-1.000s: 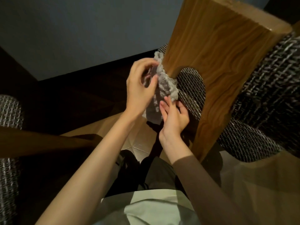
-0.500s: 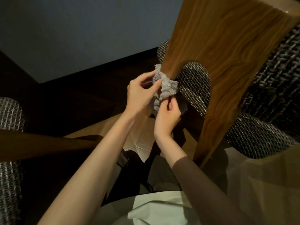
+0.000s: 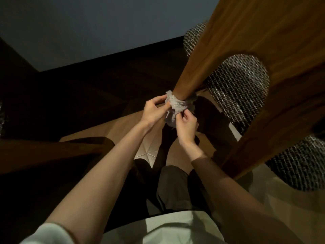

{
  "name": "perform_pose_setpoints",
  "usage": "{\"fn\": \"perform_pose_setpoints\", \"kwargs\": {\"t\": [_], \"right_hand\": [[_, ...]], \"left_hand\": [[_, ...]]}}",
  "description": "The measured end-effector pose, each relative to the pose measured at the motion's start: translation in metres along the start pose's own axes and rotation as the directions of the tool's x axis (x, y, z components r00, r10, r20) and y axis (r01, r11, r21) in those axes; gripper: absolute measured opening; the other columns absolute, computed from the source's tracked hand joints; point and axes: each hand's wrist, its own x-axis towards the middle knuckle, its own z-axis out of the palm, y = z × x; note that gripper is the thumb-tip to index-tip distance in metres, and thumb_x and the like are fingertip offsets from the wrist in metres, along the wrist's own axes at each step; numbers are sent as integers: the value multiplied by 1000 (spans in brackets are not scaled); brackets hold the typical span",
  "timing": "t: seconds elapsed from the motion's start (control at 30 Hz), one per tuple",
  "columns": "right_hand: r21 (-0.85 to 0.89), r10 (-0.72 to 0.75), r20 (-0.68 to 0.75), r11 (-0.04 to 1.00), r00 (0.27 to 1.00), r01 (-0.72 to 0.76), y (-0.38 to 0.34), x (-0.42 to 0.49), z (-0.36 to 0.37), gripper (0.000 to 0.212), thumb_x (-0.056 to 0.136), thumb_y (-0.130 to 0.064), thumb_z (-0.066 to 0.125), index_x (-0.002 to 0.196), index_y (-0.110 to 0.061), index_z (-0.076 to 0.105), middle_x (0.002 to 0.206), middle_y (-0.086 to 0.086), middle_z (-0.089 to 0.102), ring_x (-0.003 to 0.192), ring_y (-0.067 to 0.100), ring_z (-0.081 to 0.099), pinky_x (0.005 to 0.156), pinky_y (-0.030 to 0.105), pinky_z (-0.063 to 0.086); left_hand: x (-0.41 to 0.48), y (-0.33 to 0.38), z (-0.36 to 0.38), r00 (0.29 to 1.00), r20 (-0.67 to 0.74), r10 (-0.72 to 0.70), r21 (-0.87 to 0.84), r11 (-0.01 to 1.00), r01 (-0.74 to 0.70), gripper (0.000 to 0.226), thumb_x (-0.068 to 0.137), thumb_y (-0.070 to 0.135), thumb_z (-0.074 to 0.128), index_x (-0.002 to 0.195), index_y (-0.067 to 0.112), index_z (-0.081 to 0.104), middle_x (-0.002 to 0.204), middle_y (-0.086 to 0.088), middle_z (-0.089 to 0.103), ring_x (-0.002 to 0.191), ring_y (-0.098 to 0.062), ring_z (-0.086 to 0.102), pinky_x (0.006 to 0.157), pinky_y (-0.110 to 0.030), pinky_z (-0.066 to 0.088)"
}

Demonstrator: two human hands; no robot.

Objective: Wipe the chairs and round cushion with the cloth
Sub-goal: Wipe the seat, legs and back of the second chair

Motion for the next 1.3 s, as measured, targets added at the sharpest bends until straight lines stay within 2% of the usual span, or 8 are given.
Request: {"fn": "perform_pose_setpoints", "kwargs": {"t": [0.17, 0.27, 0.37, 0.63, 0.83, 0.93, 1.1, 1.3], "right_hand": [[180, -155, 121, 975, 981, 132, 3, -14, -15, 31, 94, -25, 53, 123, -15, 59, 115, -4, 68, 107, 5, 63, 93, 25, 50], [192, -206, 9, 961, 979, 200, -3, -5, -14, 22, 96, -20, 58, 113, -7, 61, 112, 3, 69, 106, 9, 65, 95, 32, 51], [85, -241, -47, 966, 969, 244, -6, 4, -7, 11, 96, -19, 57, 97, -11, 64, 96, -5, 70, 95, 5, 66, 86, 23, 52], [-58, -166, 69, 984, 984, 170, 31, 25, 10, 7, 97, -13, 54, 96, -11, 60, 85, -18, 57, 78, -11, 57, 72, 3, 42], [-90, 154, 188, 986, 970, -139, 66, 55, 34, 12, 98, -11, 51, 103, -10, 62, 89, -2, 63, 97, 17, 65, 90, 33, 51], [29, 334, 218, 937, 917, -348, 77, 67, 50, 19, 97, -4, 49, 113, -6, 60, 111, 14, 65, 110, 29, 62, 100, 42, 48], [106, 431, 245, 878, 868, -466, 94, 80, 63, 25, 97, 0, 48, 119, -7, 57, 126, 15, 59, 113, 23, 58, 100, 34, 45], [81, 422, 216, 891, 881, -447, 90, 75, 60, 30, 97, -3, 50, 126, -1, 55, 124, 14, 61, 112, 22, 59, 94, 30, 47]], "left_hand": [[1, -4, -3, 998, -31, 47, -99, 994, -50, 43, 88, 18, 67, 129, 11, 57, 116, -1, 66, 101, -3, 64, 81, -18, 53], [0, -3, -4, 981, -69, 183, -31, 982, -185, 40, 88, 12, 67, 127, 7, 59, 107, 12, 62, 95, 17, 58, 77, -4, 45], [5, -5, -1, 962, -95, 257, 18, 966, -257, 36, 89, 11, 65, 124, 4, 61, 103, 14, 61, 88, 23, 56, 74, 1, 42], [25, -29, 1, 979, 74, 188, 137, 971, -197, 39, 98, 11, 50, 136, 8, 49, 118, 8, 56, 105, 6, 52, 81, 0, 41], [46, -59, 8, 984, 176, -26, 158, 987, -2, 42, 102, 10, 38, 144, 9, 38, 139, -12, 50, 127, -22, 48, 105, -32, 39], [55, -70, 9, 966, 186, -181, 42, 983, 176, 42, 102, 8, 39, 144, 12, 38, 137, -14, 51, 122, -25, 51, 99, -33, 43], [63, -85, 12, 921, 194, -338, -164, 914, 370, 44, 101, 9, 42, 145, 14, 37, 136, -14, 52, 124, -26, 52, 102, -33, 45], [61, -86, 15, 940, 102, -326, -176, 924, 340, 44, 99, 6, 46, 142, 12, 41, 135, -14, 53, 122, -25, 53, 104, -39, 44]]}}
